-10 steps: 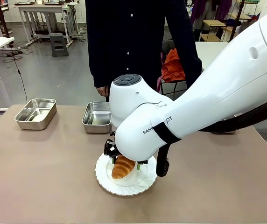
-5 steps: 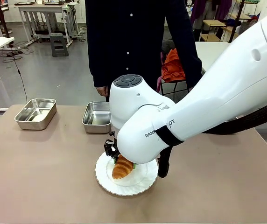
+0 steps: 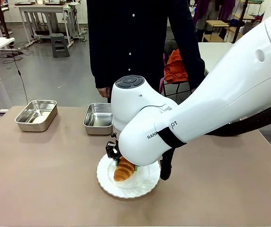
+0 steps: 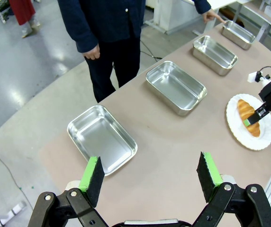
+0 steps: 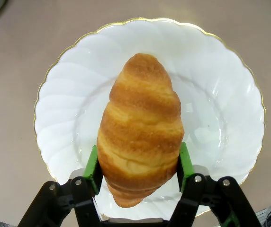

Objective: Place the bread in the container.
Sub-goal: Place the Butter Roll into the Airtight Container indicated by the human.

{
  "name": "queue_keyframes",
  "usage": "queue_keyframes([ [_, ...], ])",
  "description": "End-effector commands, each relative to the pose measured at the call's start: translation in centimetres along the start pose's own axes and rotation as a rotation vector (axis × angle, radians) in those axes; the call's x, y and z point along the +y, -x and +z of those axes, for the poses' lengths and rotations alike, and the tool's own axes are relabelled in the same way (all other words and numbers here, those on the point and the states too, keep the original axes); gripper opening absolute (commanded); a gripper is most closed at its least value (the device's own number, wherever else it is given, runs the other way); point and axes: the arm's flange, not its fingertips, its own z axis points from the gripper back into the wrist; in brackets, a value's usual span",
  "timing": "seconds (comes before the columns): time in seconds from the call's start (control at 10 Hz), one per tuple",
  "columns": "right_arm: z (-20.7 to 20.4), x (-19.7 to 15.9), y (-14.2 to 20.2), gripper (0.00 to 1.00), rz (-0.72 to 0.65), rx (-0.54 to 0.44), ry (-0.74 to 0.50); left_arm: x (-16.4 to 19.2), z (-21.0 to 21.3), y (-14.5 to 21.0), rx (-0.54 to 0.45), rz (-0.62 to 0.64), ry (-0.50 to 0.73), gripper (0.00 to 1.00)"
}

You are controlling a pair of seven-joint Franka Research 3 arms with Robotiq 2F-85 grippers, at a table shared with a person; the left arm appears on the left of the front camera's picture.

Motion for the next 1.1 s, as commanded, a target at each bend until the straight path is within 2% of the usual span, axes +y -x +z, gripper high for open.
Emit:
queue_keyframes([
  [0.0, 0.0, 0.0, 0.0, 0.69, 0.000, -0.001, -0.001, -0.1, 0.0, 0.0, -0.001, -0.003, -0.001, 1.00],
  [0.2, 0.0, 0.0, 0.0, 0.69, 0.000, -0.001, -0.001, -0.1, 0.0, 0.0, -0.001, -0.003, -0.001, 1.00],
  [0.3, 0.0, 0.0, 0.0, 0.50, 0.000, 0.000, 0.000, -0.1, 0.0, 0.0, -0.001, -0.003, -0.001, 1.00],
  [0.4, -0.4, 0.0, -0.6, 0.50, 0.015, -0.008, 0.049, -0.1, 0.0, 0.0, -0.001, -0.003, -0.001, 1.00],
  [0.5, 0.0, 0.0, 0.0, 0.50, 0.000, 0.000, 0.000, -0.1, 0.0, 0.0, -0.001, -0.003, -0.001, 1.00],
  [0.8, 0.1, 0.0, -0.1, 0.50, 0.001, 0.000, 0.005, -0.1, 0.0, 0.0, -0.001, -0.003, -0.001, 1.00],
  [1.0, 6.0, -1.6, -2.2, 0.50, 0.011, -0.066, -0.053, -0.1, 0.0, 0.0, -0.001, -0.003, -0.001, 1.00],
])
